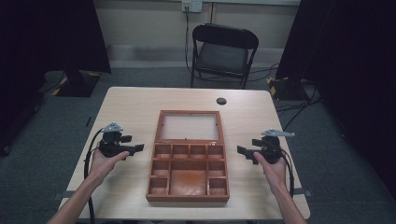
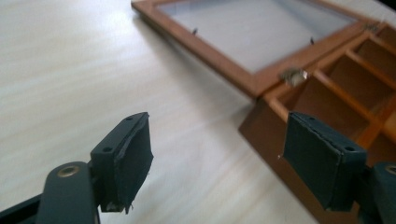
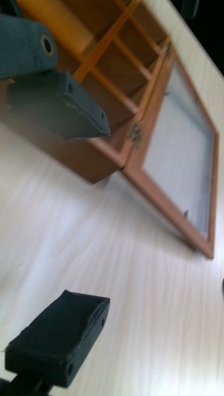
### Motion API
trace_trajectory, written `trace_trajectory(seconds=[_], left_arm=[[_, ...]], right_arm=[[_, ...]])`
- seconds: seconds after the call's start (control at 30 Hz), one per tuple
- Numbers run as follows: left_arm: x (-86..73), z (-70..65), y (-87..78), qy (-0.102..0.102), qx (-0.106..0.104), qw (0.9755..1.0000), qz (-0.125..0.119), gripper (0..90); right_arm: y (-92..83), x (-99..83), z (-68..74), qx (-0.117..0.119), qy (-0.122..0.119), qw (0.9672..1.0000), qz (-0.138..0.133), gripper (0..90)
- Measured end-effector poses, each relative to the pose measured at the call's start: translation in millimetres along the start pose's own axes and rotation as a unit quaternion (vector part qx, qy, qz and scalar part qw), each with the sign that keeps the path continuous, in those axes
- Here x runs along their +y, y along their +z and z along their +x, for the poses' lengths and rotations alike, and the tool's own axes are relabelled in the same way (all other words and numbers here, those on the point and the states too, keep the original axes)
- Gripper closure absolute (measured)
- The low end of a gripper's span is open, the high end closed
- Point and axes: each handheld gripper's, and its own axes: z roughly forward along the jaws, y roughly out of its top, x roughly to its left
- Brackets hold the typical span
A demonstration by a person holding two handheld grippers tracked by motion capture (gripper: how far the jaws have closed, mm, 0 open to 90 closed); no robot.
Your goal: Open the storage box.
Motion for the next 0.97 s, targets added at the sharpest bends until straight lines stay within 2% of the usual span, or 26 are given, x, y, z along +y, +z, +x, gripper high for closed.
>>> trace_trajectory(seconds=[0.1,0.2,0.27,0.3,0.37,0.4,0.47,0.5,0.53,0.6,0.63,0.67,0.73,0.83,0.97], left_arm=[[-11.4,0.9,-6.4,-0.007,0.006,0.9999,0.007,21.9],[-21.8,1.2,-10.4,0.004,0.013,0.9995,0.027,20.5],[-27.5,1.9,-12.1,-0.002,0.009,0.9995,0.031,19.9],[-30.4,2.0,-12.1,-0.007,0.018,0.9991,0.039,20.1],[-35.9,3.8,-13.5,0.000,0.027,0.9985,0.048,20.1],[-38.2,4.9,-13.9,-0.008,0.031,0.9983,0.049,20.3],[-45.1,6.9,-13.2,-0.018,0.044,0.9975,0.053,20.2],[-47.1,6.5,-12.8,-0.018,0.043,0.9973,0.056,20.4],[-48.9,5.0,-12.2,-0.013,0.043,0.9973,0.057,21.4],[-50.3,1.2,-9.0,0.012,0.068,0.9945,0.078,23.3],[-51.2,0.8,-7.8,0.028,0.075,0.9935,0.081,22.3],[-52.5,0.1,-7.1,0.025,0.076,0.9941,0.074,20.6],[-57.1,-2.5,-5.5,0.041,0.093,0.9929,0.062,19.6],[-61.9,-1.9,-3.0,0.035,0.094,0.9942,0.039,12.5],[-62.9,-1.1,-2.0,0.040,0.096,0.9940,0.033,10.4]], right_arm=[[-11.7,-12.7,-1.6,-0.021,-0.002,0.9997,0.010,14.5],[-17.0,-25.3,-2.9,-0.030,0.005,0.9986,0.042,14.6],[-17.8,-36.2,-2.3,-0.050,-0.007,0.9963,0.069,14.7],[-18.3,-41.7,-2.5,-0.058,-0.012,0.9953,0.076,14.6],[-19.2,-51.5,-4.8,-0.061,-0.002,0.9941,0.089,14.5],[-19.5,-53.9,-4.5,-0.069,-0.002,0.9931,0.095,14.6],[-20.1,-57.7,-4.3,-0.088,-0.023,0.9903,0.106,14.7],[-20.0,-59.5,-5.0,-0.097,-0.031,0.9889,0.108,14.6],[-19.1,-60.6,-5.5,-0.101,-0.028,0.9888,0.107,14.2],[-14.9,-64.0,-6.7,-0.101,-0.020,0.9877,0.118,13.7],[-13.6,-65.5,-5.8,-0.112,-0.031,0.9867,0.114,14.2],[-12.4,-66.4,-5.1,-0.124,-0.045,0.9847,0.114,13.7],[-11.1,-69.5,-5.3,-0.130,-0.046,0.9856,0.099,11.8],[-8.2,-75.9,-5.8,-0.137,-0.044,0.9872,0.070,4.4],[-7.0,-76.1,-6.1,-0.140,-0.044,0.9867,0.069,3.1]])
